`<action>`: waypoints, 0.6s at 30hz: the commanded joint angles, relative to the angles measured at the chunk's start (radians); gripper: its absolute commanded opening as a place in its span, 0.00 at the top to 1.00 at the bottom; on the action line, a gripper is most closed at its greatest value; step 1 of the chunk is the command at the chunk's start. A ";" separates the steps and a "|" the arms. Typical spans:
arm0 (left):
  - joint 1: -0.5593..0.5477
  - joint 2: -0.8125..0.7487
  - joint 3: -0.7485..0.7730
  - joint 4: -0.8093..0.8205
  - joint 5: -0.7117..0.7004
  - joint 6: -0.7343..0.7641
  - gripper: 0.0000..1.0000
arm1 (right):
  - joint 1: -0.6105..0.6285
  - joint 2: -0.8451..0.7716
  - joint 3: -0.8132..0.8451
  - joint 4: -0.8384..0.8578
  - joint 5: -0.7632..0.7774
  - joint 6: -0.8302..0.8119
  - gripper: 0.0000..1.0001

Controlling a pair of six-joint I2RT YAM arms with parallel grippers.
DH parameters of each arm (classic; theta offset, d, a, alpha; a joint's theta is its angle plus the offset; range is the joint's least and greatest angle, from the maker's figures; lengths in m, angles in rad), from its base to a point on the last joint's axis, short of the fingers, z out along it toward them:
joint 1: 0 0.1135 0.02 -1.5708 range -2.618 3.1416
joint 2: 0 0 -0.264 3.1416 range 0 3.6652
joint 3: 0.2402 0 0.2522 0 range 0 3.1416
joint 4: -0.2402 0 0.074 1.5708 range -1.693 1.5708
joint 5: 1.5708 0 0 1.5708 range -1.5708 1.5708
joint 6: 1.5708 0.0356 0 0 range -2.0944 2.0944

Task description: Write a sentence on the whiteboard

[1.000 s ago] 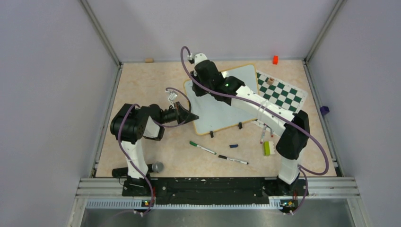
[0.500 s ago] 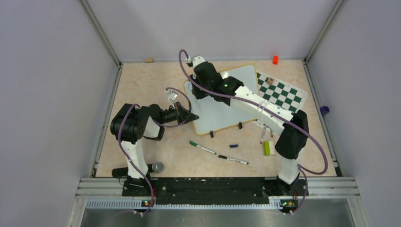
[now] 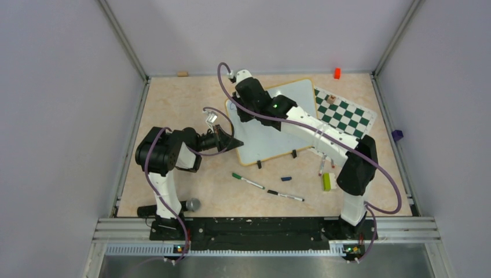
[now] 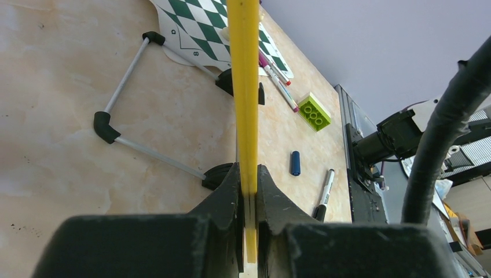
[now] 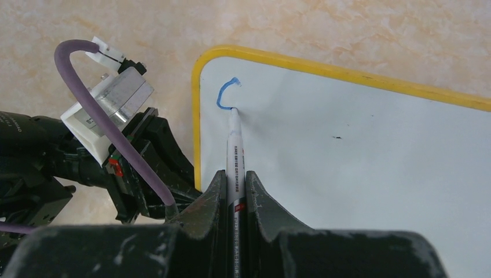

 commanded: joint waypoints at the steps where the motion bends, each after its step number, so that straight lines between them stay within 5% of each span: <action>1: -0.028 0.005 0.016 0.110 0.075 0.041 1.00 | 0.002 -0.039 -0.021 0.001 0.059 0.001 1.00; 18: -0.028 0.003 0.013 0.111 0.075 0.041 1.00 | 0.001 -0.059 -0.055 -0.009 -0.037 -0.004 1.00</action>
